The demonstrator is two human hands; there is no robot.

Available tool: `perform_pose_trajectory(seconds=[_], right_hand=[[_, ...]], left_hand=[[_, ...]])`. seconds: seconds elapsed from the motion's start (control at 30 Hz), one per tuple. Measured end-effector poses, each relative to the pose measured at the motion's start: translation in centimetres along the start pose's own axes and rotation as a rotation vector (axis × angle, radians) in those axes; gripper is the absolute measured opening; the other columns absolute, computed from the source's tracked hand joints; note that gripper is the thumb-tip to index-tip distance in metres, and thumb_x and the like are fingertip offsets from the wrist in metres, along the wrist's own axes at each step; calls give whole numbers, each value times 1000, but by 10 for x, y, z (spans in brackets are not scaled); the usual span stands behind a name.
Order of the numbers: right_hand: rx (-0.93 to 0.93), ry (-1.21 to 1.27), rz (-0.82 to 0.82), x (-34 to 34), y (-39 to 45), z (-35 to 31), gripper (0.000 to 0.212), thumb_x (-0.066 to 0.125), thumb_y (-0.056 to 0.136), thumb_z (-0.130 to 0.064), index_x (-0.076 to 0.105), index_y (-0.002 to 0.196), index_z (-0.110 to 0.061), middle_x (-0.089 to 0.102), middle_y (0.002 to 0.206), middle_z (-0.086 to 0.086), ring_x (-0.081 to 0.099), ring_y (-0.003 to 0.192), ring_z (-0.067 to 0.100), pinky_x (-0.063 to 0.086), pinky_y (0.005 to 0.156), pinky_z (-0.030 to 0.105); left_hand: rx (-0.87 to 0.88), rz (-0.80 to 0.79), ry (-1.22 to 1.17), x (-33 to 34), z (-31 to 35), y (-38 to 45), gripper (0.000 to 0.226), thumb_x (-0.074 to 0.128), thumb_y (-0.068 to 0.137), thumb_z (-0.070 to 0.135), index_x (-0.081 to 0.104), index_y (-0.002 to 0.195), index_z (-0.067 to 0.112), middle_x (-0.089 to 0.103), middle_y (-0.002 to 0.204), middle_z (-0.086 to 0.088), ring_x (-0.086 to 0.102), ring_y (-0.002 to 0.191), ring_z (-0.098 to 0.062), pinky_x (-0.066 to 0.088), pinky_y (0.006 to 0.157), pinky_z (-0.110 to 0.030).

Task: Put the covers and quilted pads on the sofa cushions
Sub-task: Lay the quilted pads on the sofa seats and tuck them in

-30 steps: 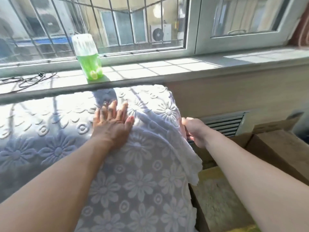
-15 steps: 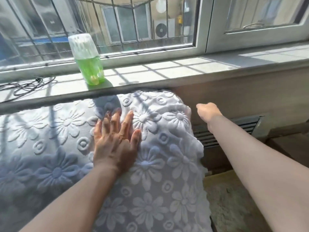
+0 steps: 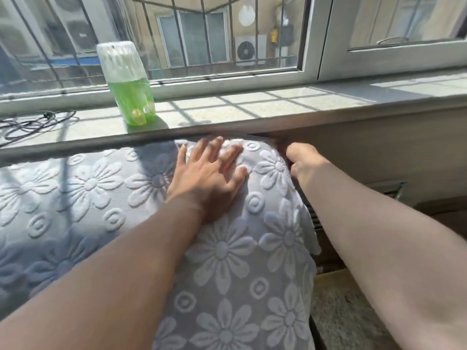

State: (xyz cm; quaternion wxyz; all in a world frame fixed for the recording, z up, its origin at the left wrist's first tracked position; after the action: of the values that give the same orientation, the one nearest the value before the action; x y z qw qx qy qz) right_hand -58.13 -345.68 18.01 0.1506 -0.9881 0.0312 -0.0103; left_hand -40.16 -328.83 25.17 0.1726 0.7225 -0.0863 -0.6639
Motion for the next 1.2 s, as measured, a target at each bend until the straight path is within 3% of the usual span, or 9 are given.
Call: perform_pose_trajectory(seconds=[0.2, 0.3, 0.4, 0.57, 0.73, 0.83, 0.93, 1.0, 1.2], right_hand=[[87, 157, 9, 13, 9, 9, 31, 42, 101, -2, 61, 125, 2, 65, 121, 10, 64, 108, 29, 52, 97, 36], [11, -40, -8, -2, -2, 11, 30, 50, 94, -7, 61, 120, 3, 66, 115, 12, 65, 90, 25, 54, 66, 30], [35, -141, -229, -7, -25, 14, 22, 63, 93, -40, 65, 101, -20, 66, 90, -4, 61, 75, 14, 46, 69, 29], [6, -87, -146, -17, -17, -4, 11, 64, 89, -3, 61, 80, -9, 60, 72, 8, 58, 52, 17, 47, 46, 28], [-37, -37, -82, 5, -9, -7, 23, 45, 99, -5, 57, 119, 0, 49, 104, 8, 52, 88, 21, 47, 66, 27], [3, -51, -182, 15, -3, 11, 19, 48, 90, -3, 64, 92, 8, 66, 80, 15, 65, 69, 23, 54, 57, 17], [144, 129, -287, 24, 38, 24, 46, 67, 75, -24, 70, 117, -5, 74, 112, 16, 73, 97, 32, 56, 94, 47], [237, 106, -365, 28, 44, 31, 52, 75, 74, -37, 71, 120, -13, 73, 118, 10, 72, 104, 32, 52, 101, 47], [184, 134, -422, 45, 21, 15, 24, 58, 96, -5, 66, 116, 5, 74, 99, 16, 69, 104, 29, 56, 88, 40]], left_hand=[[-12, -74, -23, 6, -1, 5, 62, 12, 94, 69, 13, 153, 49, 20, 163, 2, 14, 150, -25, 5, 121, -54], [-35, -110, -67, 8, -6, 11, 55, 14, 98, 66, 14, 151, 54, 19, 164, 4, 11, 150, -23, 3, 121, -52], [-70, -64, -72, 7, -7, 16, 45, 20, 102, 59, 30, 146, 59, 30, 159, 10, 19, 145, -19, 9, 119, -50], [-95, 1, 9, -14, 0, 39, 31, 36, 102, 41, 65, 113, 41, 60, 115, 12, 49, 115, -19, 36, 95, -43], [-104, 159, -120, -14, -1, 37, 37, 35, 101, 42, 68, 115, 33, 65, 126, 11, 55, 120, -19, 40, 101, -35], [-107, 128, -136, -3, -2, 31, 45, 32, 99, 53, 57, 133, 39, 54, 139, 10, 44, 129, -21, 28, 110, -38], [-123, 114, -48, -5, -1, 37, 51, 27, 96, 59, 56, 134, 40, 59, 134, 7, 47, 124, -23, 28, 109, -40], [-129, 85, -29, -1, -1, 36, 54, 25, 95, 61, 54, 136, 40, 61, 134, 7, 50, 123, -23, 29, 109, -40], [-104, 69, -25, -3, 3, 37, 60, 23, 90, 63, 53, 136, 39, 60, 133, 11, 50, 120, -21, 30, 109, -40]])
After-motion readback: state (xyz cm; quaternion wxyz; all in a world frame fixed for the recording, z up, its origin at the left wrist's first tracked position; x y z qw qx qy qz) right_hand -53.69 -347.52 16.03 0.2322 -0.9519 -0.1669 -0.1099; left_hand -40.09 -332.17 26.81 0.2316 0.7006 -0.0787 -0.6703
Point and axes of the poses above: each hand's wrist, its own y-axis towards the middle knuckle, its own x-axis out of the palm, z = x × y, the point moved 9 cm from there along y, towards the middle knuckle
